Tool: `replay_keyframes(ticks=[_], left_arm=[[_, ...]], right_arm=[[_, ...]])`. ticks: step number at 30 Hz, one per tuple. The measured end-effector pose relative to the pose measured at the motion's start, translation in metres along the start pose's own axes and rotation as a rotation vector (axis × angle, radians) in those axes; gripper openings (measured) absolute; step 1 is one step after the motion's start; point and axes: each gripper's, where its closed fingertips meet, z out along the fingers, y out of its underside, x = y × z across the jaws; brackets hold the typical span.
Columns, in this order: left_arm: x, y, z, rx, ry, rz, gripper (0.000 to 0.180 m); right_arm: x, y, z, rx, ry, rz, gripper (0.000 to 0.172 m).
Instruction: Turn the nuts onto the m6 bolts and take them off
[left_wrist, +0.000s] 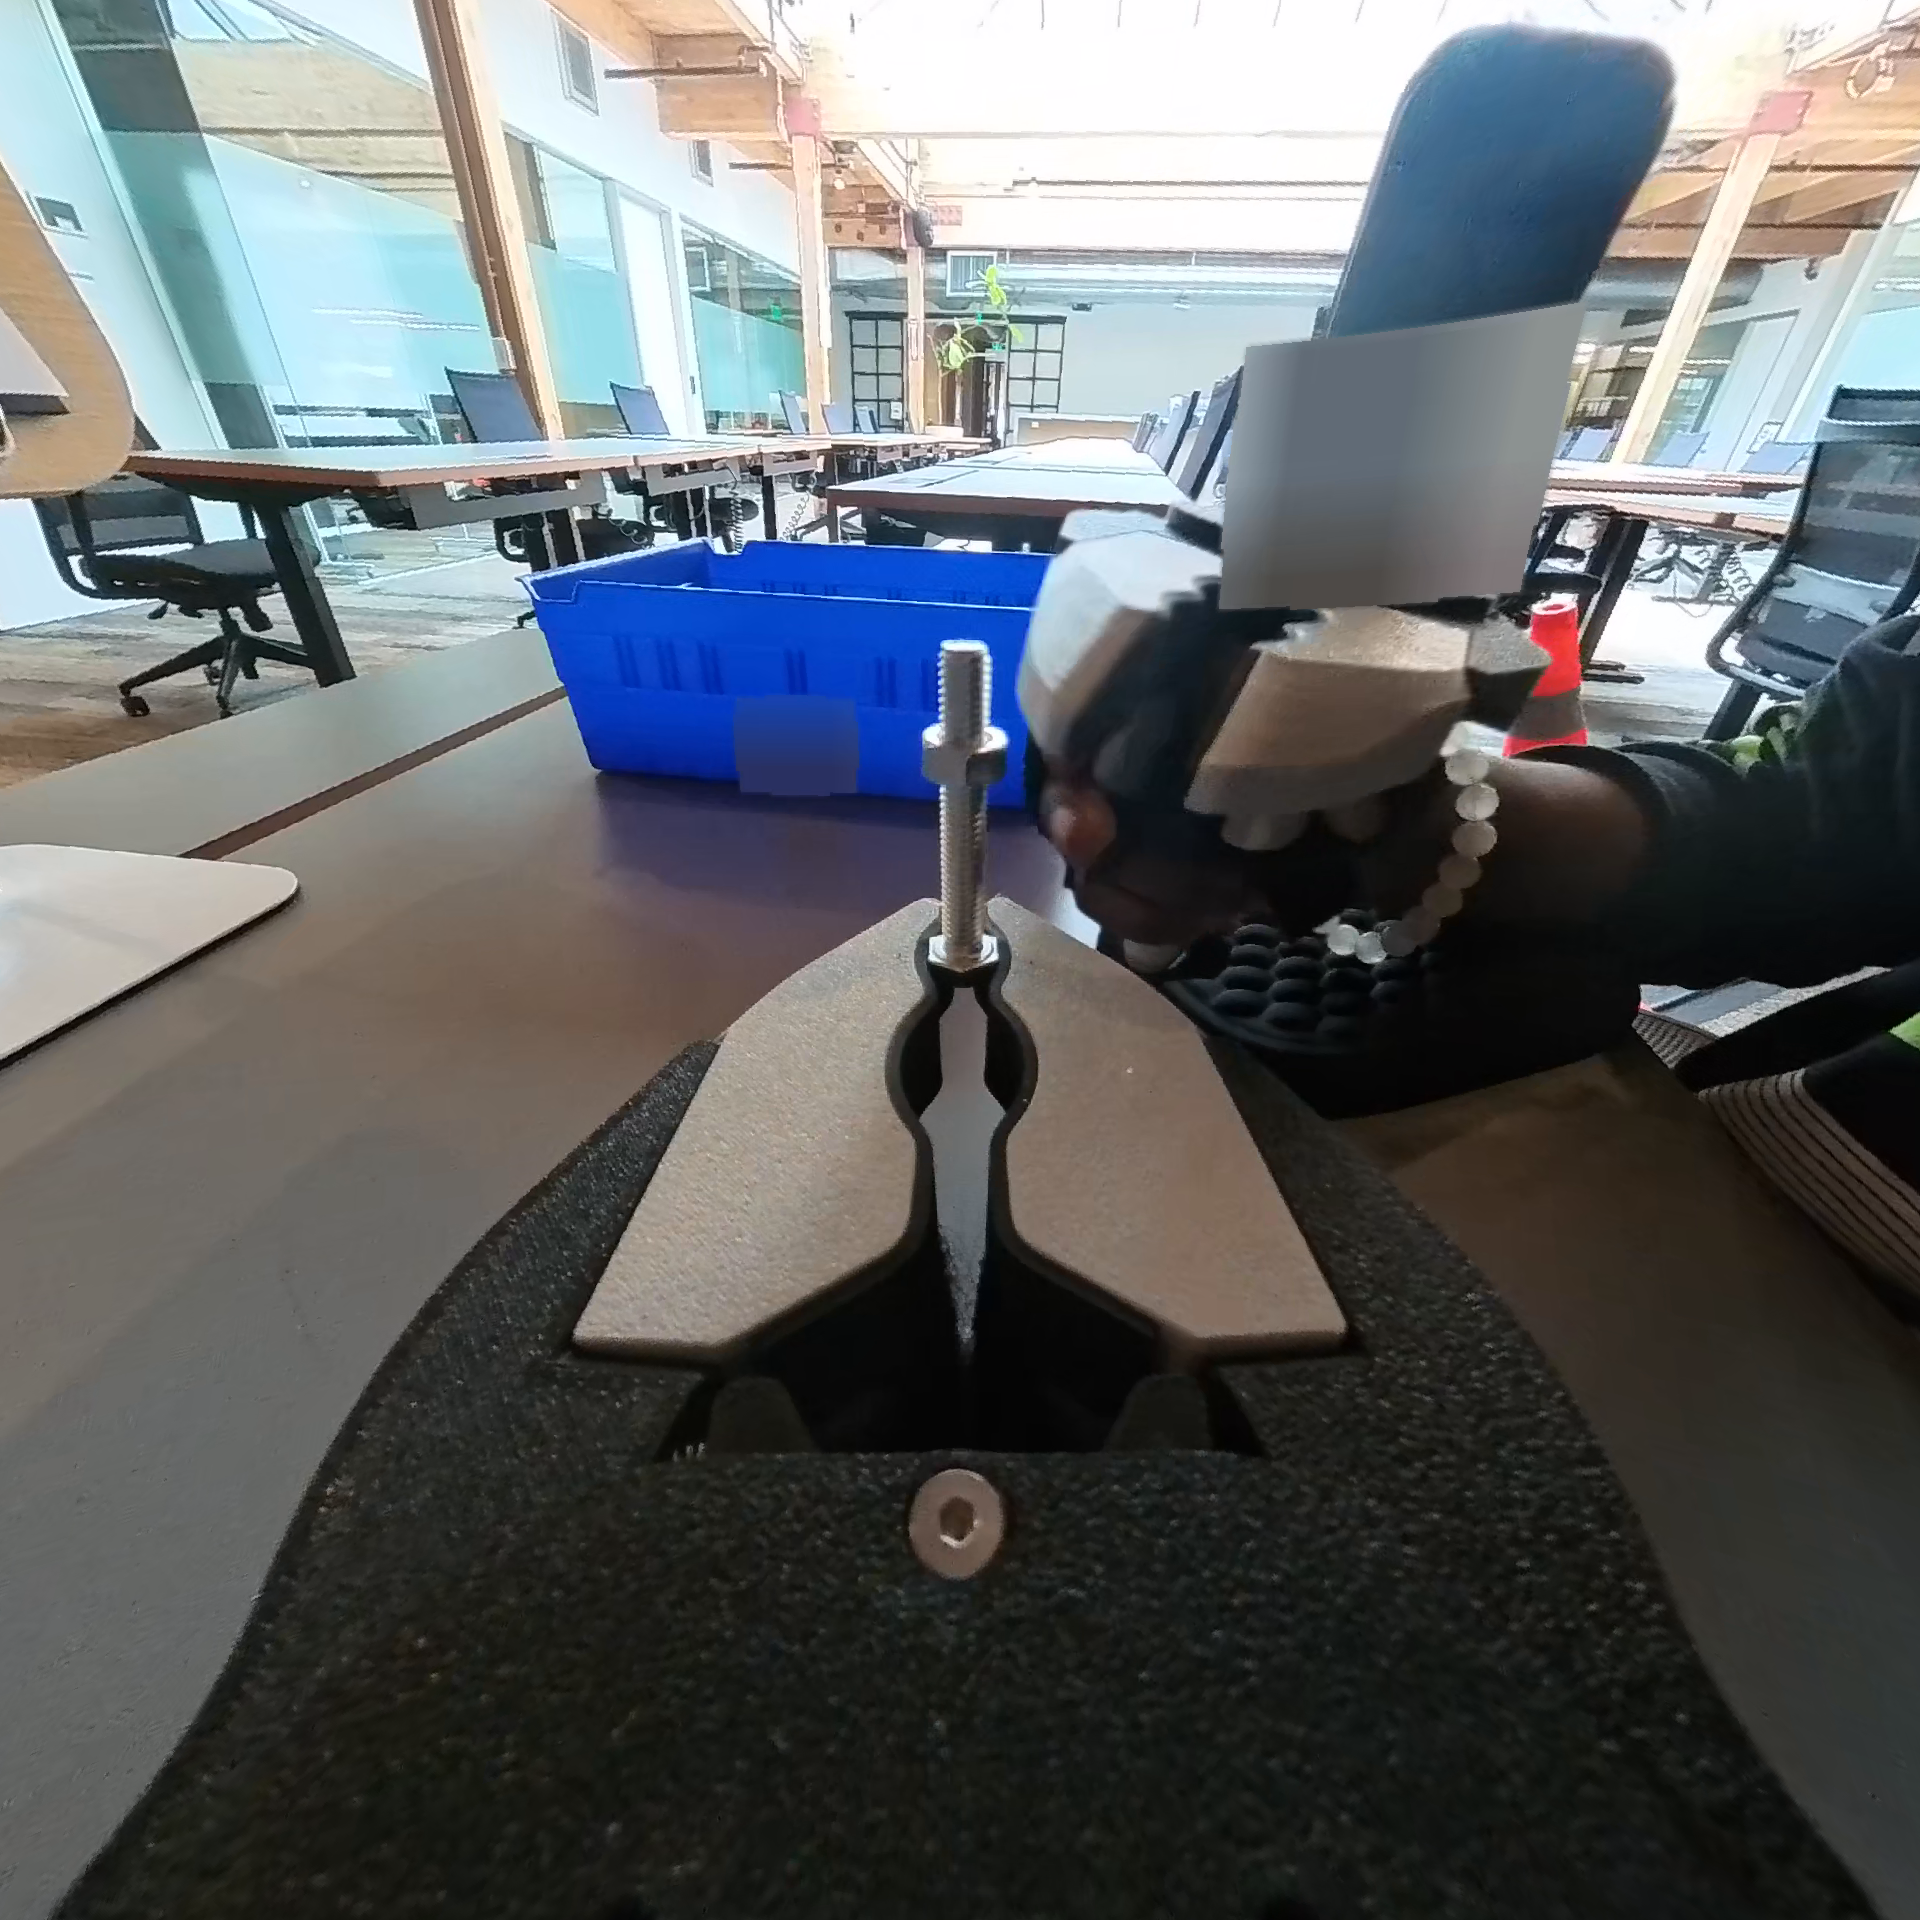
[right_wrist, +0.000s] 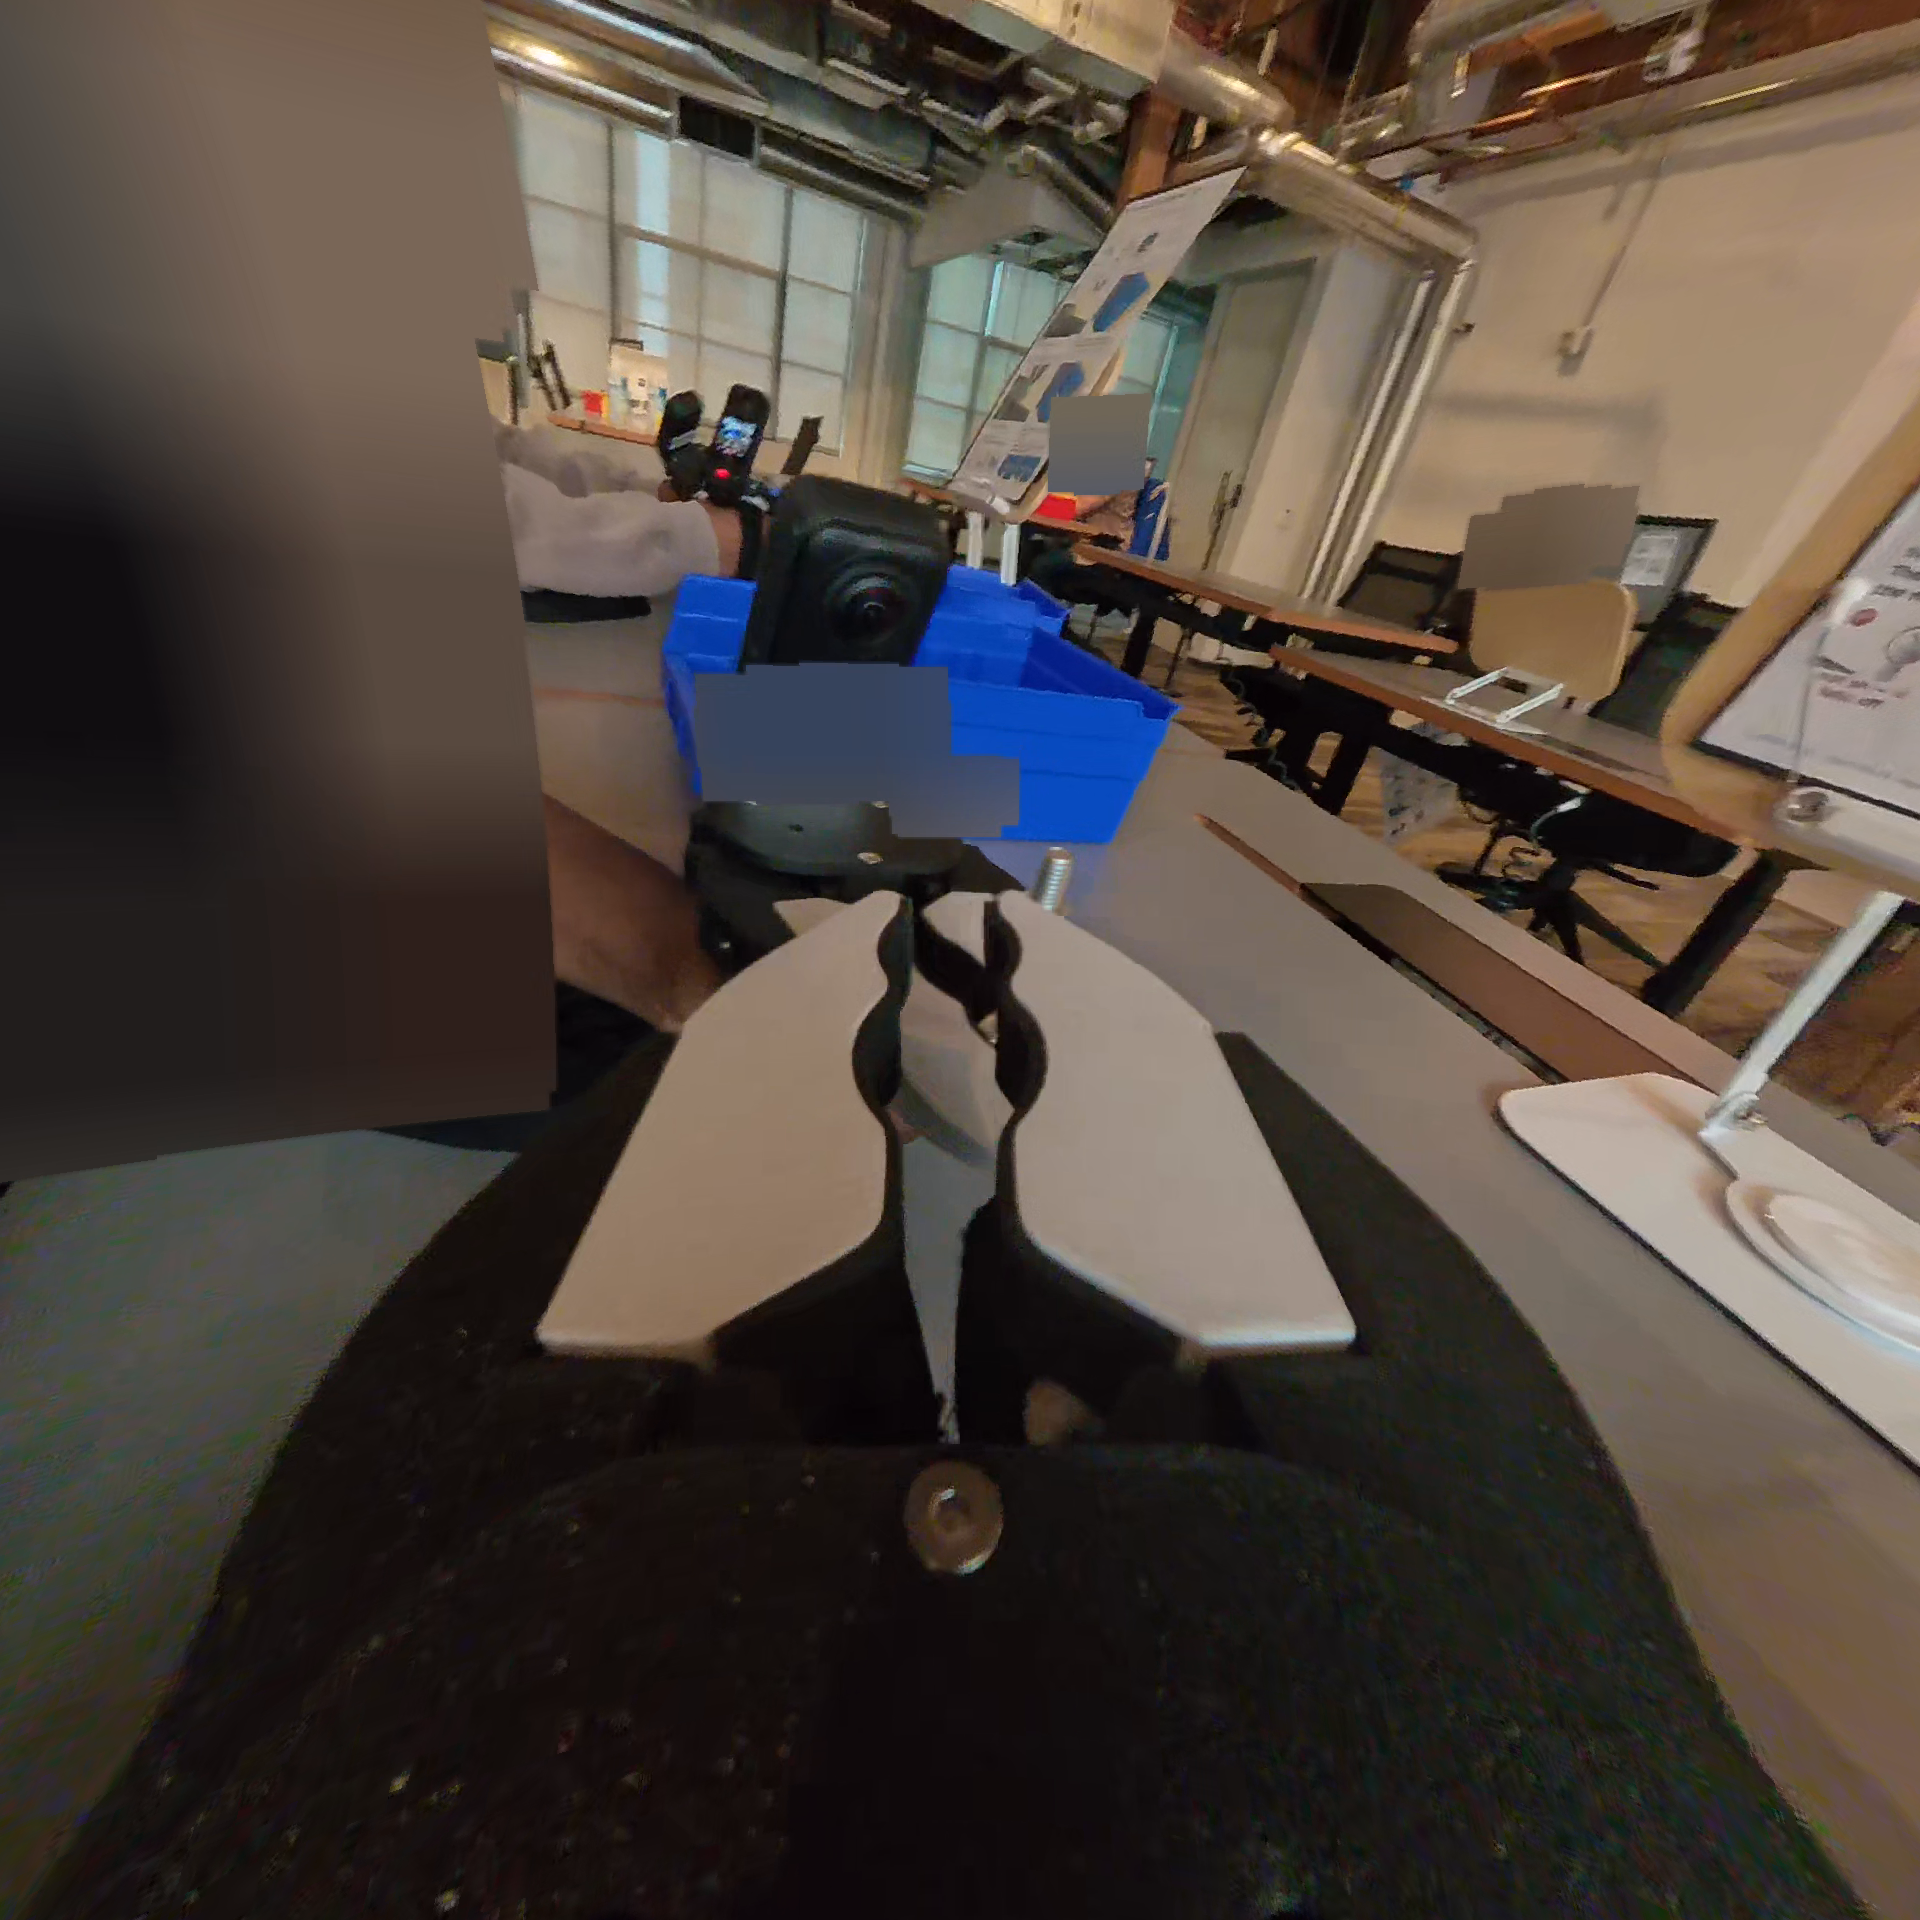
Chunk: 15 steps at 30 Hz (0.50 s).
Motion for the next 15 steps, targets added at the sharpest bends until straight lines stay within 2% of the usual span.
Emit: replay_keyframes(ticks=[5, 7, 9, 11, 15], left_arm=[[0.0, 0.0, 0.0, -0.001, 0.002, 0.001, 0.003], [0.0, 0.0, 0.0, -0.001, 0.002, 0.001, 0.003], [0.0, 0.0, 0.0, 0.001, 0.0, -0.001, 0.003], [0.0, 0.0, 0.0, 0.002, -0.001, -0.001, 0.002], [0.0, 0.0, 0.0, 0.001, -0.001, 0.001, 0.002]], right_arm=[[0.011, 0.004, 0.002, -0.007, 0.056, 0.029, 0.046], [0.007, 0.007, 0.005, -0.022, 0.031, 0.033, 0.049], [0.003, 0.008, 0.005, -0.034, 0.016, 0.016, 0.042], [-0.006, 0.006, 0.002, -0.04, -0.032, -0.012, 0.006], [-0.005, 0.003, 0.001, -0.031, -0.029, 0.0, 0.007]])
